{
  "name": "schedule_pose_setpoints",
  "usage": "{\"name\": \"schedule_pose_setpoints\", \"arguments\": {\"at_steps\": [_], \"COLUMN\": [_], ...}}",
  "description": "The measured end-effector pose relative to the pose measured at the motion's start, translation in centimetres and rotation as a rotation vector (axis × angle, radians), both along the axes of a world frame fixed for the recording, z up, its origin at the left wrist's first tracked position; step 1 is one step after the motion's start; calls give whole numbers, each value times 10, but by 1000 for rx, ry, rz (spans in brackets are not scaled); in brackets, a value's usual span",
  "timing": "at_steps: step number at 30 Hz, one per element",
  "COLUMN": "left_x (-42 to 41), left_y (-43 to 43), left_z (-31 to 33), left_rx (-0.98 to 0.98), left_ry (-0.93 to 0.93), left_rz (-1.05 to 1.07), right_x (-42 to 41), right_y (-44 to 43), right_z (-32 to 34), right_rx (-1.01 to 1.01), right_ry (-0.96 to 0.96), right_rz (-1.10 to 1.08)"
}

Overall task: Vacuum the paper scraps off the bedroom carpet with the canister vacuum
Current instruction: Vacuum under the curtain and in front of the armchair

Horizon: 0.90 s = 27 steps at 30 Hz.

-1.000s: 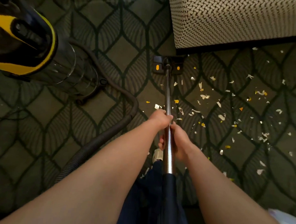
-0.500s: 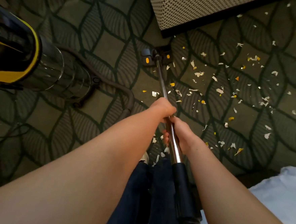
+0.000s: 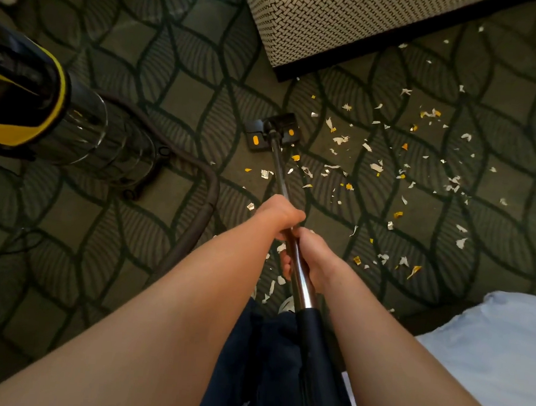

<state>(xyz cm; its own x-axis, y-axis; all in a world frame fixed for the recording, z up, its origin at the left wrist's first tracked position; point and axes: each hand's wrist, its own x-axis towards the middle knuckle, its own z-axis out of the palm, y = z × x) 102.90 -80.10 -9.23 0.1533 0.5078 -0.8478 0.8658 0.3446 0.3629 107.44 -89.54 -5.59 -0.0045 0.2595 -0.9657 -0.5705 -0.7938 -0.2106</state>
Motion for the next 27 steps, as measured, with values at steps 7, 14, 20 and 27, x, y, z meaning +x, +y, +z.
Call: {"name": "schedule_pose_setpoints", "arguments": {"at_steps": [7,14,20,27], "left_x": [-1,2,3,-6], "left_y": [-41,-68,-97,-130], "left_z": [-2,4,4,6], "left_rx": [10,32,35,21], "left_ry": [2,19,24,34], "left_rz": [47,73,94,95], "right_x": [2,7,8,-1], "right_y": [-39,-61,-87,-124], "right_z": [0,5,6,13], "right_rx": [12,-1,-6,-10], "right_ry": [7,56,77,80], "right_rz": [32,20,34,20]}}
